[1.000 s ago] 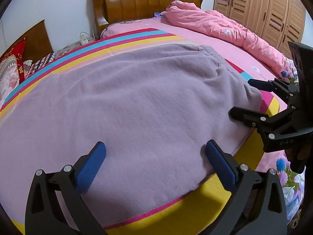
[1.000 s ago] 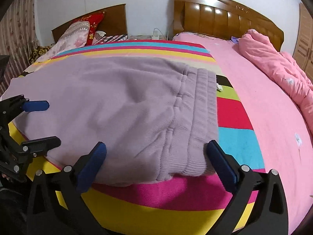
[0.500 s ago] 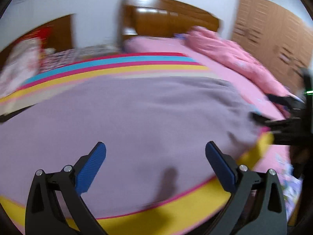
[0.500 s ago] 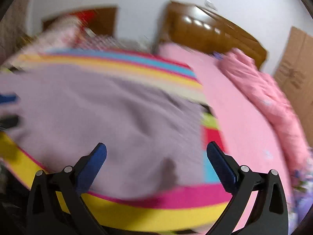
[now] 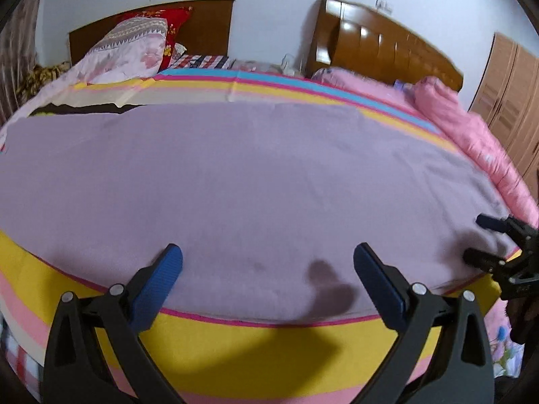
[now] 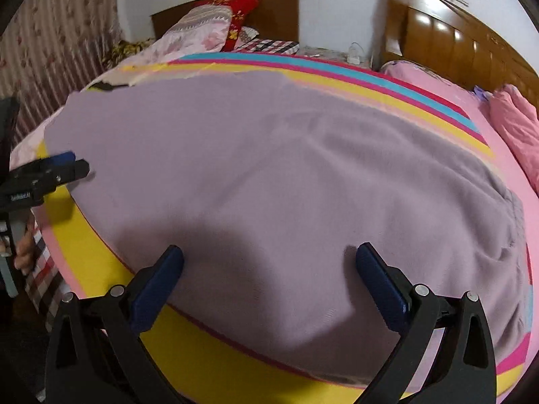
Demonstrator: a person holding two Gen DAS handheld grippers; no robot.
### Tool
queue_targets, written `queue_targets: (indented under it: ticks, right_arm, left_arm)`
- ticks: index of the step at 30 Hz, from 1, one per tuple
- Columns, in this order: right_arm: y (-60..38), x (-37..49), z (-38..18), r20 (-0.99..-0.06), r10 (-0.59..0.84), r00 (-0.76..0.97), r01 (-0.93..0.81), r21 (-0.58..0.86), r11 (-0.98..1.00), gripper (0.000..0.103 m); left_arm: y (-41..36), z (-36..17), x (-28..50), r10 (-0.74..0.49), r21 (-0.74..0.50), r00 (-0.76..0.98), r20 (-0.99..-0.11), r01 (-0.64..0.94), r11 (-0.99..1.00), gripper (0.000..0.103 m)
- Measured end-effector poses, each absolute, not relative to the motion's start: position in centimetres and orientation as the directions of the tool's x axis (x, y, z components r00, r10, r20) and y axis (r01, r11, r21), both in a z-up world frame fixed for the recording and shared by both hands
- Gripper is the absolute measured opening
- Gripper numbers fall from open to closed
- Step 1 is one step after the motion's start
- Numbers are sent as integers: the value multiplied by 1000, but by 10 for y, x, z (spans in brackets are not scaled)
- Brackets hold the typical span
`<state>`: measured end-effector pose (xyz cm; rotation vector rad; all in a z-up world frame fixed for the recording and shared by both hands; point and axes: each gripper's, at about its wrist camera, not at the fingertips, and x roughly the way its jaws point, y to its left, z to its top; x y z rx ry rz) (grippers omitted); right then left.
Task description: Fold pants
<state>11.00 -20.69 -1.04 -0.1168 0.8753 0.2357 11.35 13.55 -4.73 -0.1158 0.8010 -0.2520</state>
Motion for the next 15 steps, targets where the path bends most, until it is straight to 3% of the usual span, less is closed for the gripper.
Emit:
queue_targets:
  ticks: [3, 6, 8, 15]
  right_arm:
    - [-200, 105, -2, -728, 157, 667, -274, -44, 961, 98]
    - [-199, 114, -21, -783, 159, 601, -278, -18, 960, 98]
    - [-204, 113, -18, -781, 193, 594, -273, 31, 962, 99]
    - [-194, 117, 12, -745, 203, 635, -303, 1, 953, 99]
  left_arm:
    - [152, -47, 109, -307, -274, 686, -660, 160, 948, 101]
    - [154, -54, 110, -305, -258, 675, -672, 173, 950, 101]
    - [153, -53, 105, -305, -237, 666, -681, 193, 952, 101]
    - [198, -36, 111, -248, -258, 703, -666, 95, 962, 101]
